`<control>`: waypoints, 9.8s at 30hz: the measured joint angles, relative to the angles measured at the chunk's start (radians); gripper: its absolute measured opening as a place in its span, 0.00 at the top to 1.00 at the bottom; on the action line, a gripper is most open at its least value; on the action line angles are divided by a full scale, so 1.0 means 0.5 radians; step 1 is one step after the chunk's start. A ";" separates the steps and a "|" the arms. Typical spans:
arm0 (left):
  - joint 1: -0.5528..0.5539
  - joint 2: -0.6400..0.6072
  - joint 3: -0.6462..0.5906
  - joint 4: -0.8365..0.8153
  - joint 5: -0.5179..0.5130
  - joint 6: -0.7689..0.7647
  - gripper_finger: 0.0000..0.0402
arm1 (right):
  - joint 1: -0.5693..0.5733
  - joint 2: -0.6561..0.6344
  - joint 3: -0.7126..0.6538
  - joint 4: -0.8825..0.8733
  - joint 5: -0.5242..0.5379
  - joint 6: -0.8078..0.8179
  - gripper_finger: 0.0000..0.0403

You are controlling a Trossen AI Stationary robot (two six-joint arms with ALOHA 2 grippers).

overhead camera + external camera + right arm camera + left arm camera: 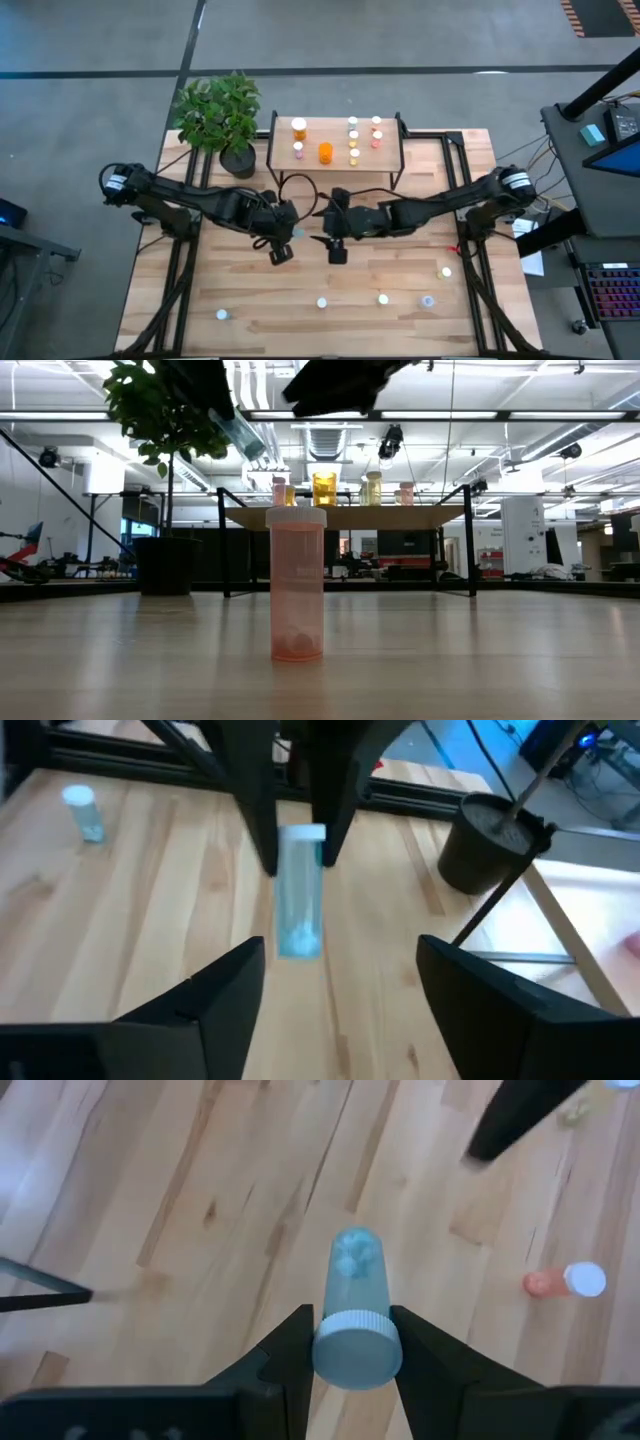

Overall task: Pick and place medicine bottles onto shelf by color
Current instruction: Put the blue pill bottle on the shelf, then put the red pill bottle on the shelf

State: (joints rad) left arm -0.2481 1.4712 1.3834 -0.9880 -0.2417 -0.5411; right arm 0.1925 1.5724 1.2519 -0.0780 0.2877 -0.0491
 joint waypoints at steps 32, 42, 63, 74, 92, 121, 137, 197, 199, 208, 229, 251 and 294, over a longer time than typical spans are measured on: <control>0.001 0.000 -0.001 0.197 -0.012 0.095 0.74 | -0.019 0.264 0.226 -0.054 -0.008 -0.088 0.65; 0.001 -0.016 -0.002 0.239 0.000 0.320 0.57 | -0.020 0.262 0.226 -0.081 0.004 -0.077 0.74; -0.008 -0.567 -0.267 0.692 -0.408 1.032 0.29 | -0.202 -0.324 -0.486 0.028 0.505 0.406 0.74; -0.006 -0.665 -0.641 1.264 -0.414 1.312 0.29 | -0.202 -0.855 -1.130 0.514 1.282 0.715 0.75; -0.004 -0.748 -0.924 1.653 -0.421 1.427 0.29 | -0.284 -0.577 -1.397 1.328 1.776 0.655 0.75; -0.003 -0.752 -0.953 1.663 -0.441 1.479 0.29 | -0.454 -0.284 -1.338 1.386 1.984 0.782 0.75; -0.001 -0.752 -0.962 1.662 -0.474 1.483 0.29 | -0.504 -0.284 -1.338 1.379 1.922 0.780 0.64; -0.001 -0.752 -1.010 1.721 -0.476 1.498 0.29 | -0.730 -1.067 0.006 -1.961 -0.018 0.793 0.98; -0.002 -0.752 -1.010 1.718 -0.473 1.478 0.29 | -0.743 -1.079 -0.037 -1.960 -0.230 0.543 0.98; -0.018 -0.720 -1.013 1.707 0.483 1.249 0.29 | -0.603 -1.155 -0.314 -1.620 -0.384 0.419 0.98; -0.438 0.377 -0.454 1.697 0.560 0.827 0.29 | -0.125 -1.505 -1.411 0.233 -0.367 0.181 0.98; -0.446 0.784 -0.421 1.925 0.358 0.803 0.29 | -0.118 -1.515 -1.444 0.343 -0.365 0.271 0.98; -0.477 0.822 -0.432 1.889 0.270 0.516 0.73 | -0.118 -1.517 -1.445 0.314 -0.382 0.232 0.98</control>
State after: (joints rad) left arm -0.4866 1.8824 1.1675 -0.0437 -0.1066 -0.2832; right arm 0.1335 0.8139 0.5293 0.0792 0.0967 0.0669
